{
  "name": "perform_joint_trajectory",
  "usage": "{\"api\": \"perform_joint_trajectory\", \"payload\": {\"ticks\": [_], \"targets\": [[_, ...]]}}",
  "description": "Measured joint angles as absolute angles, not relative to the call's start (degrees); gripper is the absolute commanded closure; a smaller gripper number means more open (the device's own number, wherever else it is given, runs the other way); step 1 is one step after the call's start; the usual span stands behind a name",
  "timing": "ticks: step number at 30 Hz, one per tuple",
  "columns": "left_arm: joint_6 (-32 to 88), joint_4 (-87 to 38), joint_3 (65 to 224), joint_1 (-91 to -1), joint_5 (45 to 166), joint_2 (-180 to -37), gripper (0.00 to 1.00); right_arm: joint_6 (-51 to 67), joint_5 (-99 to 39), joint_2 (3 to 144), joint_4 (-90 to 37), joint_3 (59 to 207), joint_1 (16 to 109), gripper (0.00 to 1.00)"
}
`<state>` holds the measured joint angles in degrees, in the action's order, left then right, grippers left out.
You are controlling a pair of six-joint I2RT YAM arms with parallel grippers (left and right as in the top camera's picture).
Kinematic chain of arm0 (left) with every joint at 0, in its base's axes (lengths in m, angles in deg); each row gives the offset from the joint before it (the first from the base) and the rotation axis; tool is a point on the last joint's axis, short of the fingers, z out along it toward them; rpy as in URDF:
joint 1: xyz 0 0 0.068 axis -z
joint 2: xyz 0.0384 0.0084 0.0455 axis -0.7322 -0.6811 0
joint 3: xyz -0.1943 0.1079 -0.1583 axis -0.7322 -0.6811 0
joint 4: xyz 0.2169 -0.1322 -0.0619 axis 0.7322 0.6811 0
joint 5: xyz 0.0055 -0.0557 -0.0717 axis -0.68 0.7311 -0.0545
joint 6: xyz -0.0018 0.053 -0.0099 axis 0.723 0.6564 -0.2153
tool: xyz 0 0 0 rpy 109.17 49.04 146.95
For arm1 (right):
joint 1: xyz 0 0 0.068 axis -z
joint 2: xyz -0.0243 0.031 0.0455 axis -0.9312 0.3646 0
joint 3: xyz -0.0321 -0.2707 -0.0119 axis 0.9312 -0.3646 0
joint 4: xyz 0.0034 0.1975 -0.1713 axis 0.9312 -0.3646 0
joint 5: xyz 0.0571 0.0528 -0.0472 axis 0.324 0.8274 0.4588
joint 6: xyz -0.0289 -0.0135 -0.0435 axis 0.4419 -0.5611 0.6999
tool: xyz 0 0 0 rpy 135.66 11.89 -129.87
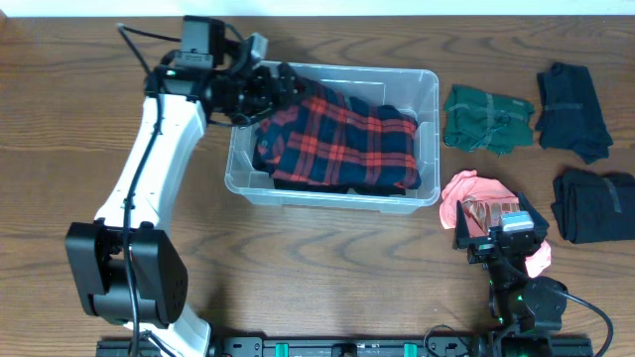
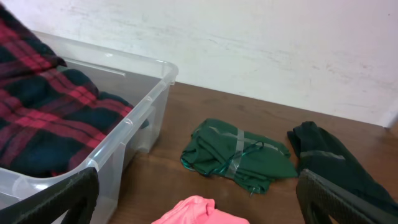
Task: Pack container
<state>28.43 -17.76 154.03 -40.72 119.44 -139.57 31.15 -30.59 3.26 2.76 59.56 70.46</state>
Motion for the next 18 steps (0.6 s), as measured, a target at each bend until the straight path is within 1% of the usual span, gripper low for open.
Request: {"api": "perform_joint_trajectory", "payload": {"ticks": [4, 9, 13, 17, 18], "targets": [[31.6, -16.0, 154.0, -41.7, 113.7, -139.3, 0.02, 31.1, -30.6, 3.3, 2.8, 59.6, 70.5, 0.01], [35.6, -14.7, 154.0, -40.4, 106.1, -138.0, 0.02, 31.1, -30.6, 3.3, 2.7, 59.6, 70.5, 0.01], [38.8, -14.3, 154.1, -36.4, 98.7, -136.7, 0.02, 31.1, -30.6, 3.3, 2.8, 59.6, 70.5, 0.01], [42.1, -14.4, 154.1, -30.6, 90.1, -136.4, 0.02, 31.1, -30.6, 3.3, 2.7, 59.6, 70.5, 0.01], [43.0, -14.4, 154.1, -29.1, 87.6, -136.4, 0.04, 31.1, -30.6, 3.3, 2.7, 59.6, 70.5, 0.01]]}}
